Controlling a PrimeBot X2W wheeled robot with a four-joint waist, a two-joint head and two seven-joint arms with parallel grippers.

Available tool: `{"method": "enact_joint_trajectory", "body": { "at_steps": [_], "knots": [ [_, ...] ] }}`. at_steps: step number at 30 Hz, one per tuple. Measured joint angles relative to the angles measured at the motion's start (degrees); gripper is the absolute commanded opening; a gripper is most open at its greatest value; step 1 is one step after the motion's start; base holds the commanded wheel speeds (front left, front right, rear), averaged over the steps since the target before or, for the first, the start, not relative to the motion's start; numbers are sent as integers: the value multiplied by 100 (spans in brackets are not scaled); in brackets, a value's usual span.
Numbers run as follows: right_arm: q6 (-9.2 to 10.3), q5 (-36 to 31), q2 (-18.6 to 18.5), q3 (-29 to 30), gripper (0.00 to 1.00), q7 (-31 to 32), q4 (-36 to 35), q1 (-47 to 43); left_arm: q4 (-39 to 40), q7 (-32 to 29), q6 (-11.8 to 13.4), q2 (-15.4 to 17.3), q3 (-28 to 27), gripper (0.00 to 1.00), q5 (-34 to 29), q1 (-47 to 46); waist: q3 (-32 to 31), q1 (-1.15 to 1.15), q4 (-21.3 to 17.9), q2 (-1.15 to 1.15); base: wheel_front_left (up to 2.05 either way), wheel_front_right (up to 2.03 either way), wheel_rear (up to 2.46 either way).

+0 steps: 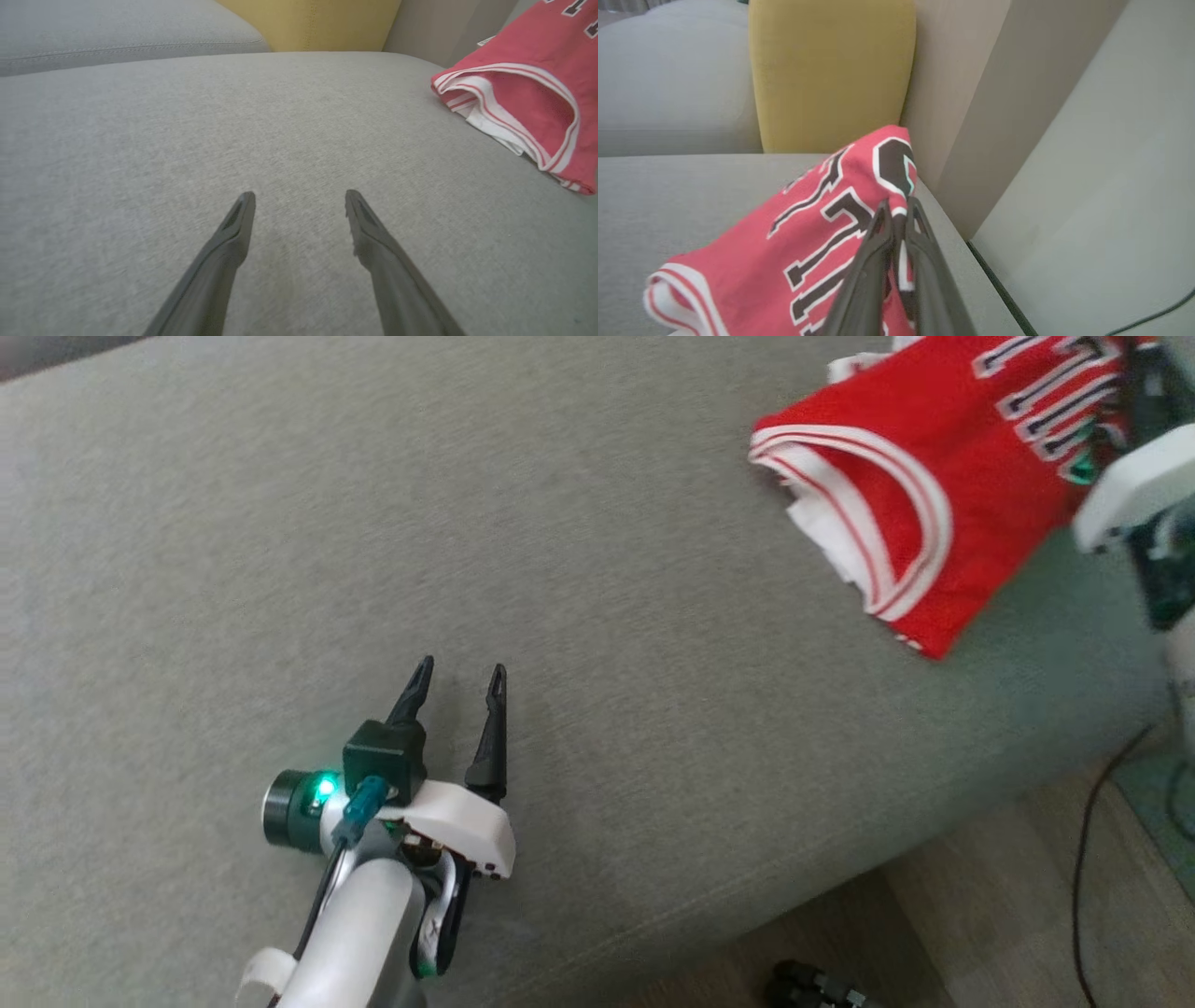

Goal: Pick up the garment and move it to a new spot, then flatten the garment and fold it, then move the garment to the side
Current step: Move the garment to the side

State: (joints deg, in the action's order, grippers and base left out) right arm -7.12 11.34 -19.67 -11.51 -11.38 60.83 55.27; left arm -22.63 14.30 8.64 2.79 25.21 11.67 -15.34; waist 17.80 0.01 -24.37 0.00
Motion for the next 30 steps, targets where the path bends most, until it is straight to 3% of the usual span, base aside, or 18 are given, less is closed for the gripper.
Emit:
{"method": "enact_joint_trajectory", "body": {
  "at_steps": [4,5,6,7,12,16,24,30],
  "knots": [
    [0,-567,-194,370,0,-23,470,232,13,0,1,2,-5,100,0,-5,115,0,170,0,0,0,0],
    [0,-712,-235,477,31,-20,583,277,13,0,1,1,-7,100,-1,-10,136,0,199,0,0,0,0],
    [0,-857,-268,579,90,-20,676,312,14,0,1,2,-12,100,-3,-14,151,0,222,0,0,0,0],
    [0,-979,-279,705,100,-29,704,316,14,0,4,2,-21,100,-19,-17,160,0,241,0,0,0,0],
    [0,-1461,-176,1167,100,-243,580,307,53,0,53,1,-77,100,-51,-19,91,0,277,0,0,0,0],
    [0,-1503,271,1410,100,-293,52,139,130,0,122,-1,-230,100,-51,-12,-39,0,329,0,0,0,0],
    [0,-1273,1352,1151,100,-301,-1399,-1045,248,3,354,-8,-716,100,-121,248,-277,0,653,0,0,0,0],
    [0,-955,1561,992,100,-301,-1860,-1870,386,19,458,-9,-912,100,-152,420,-435,0,1064,0,0,0,0]
  ]
}}
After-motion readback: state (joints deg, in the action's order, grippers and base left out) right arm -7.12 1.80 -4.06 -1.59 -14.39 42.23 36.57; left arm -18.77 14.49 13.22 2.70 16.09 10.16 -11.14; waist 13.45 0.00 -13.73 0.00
